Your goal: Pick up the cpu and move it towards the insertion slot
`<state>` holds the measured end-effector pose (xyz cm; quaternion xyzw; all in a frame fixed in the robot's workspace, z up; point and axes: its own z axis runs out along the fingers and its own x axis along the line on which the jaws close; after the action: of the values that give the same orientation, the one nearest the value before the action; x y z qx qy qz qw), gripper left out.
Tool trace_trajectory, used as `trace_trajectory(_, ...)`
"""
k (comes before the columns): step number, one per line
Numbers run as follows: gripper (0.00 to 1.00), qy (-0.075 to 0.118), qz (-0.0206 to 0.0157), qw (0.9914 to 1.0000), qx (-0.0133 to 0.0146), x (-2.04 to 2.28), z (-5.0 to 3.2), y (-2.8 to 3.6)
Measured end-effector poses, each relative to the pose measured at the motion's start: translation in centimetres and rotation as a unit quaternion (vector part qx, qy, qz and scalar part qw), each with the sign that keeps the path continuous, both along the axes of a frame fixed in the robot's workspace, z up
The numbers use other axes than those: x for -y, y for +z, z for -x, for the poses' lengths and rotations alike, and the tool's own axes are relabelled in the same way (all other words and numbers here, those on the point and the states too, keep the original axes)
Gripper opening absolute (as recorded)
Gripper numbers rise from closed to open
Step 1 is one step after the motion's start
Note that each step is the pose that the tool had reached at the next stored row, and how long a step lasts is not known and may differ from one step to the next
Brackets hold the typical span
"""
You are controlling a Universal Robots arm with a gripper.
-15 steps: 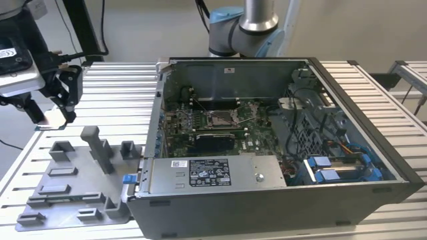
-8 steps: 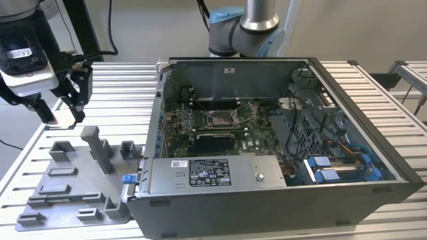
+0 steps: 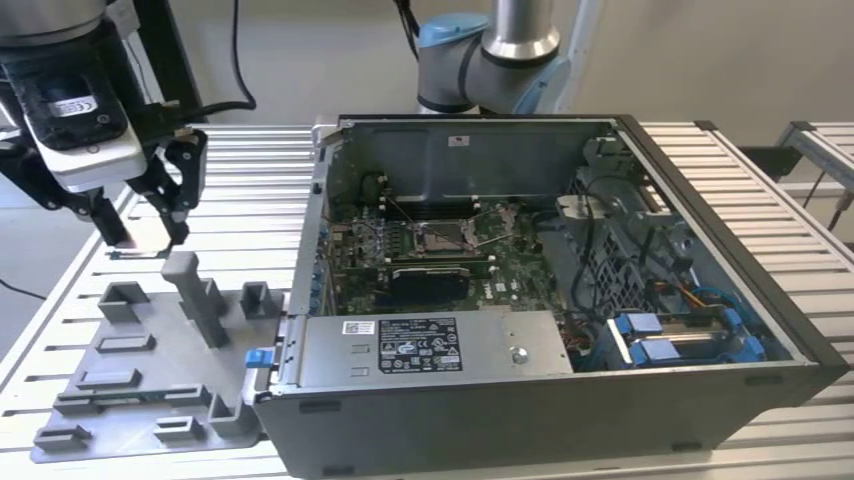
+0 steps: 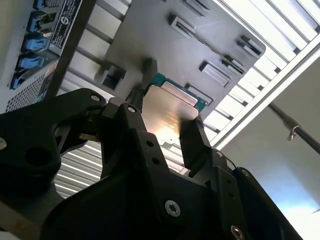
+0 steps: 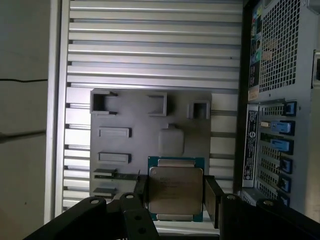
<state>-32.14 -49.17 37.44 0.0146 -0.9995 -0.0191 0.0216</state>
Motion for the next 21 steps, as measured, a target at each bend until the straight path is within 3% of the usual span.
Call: trace_trajectory(21,0.0,0.0,0.0,1.0,0.0,0.0,-4.33,0.0)
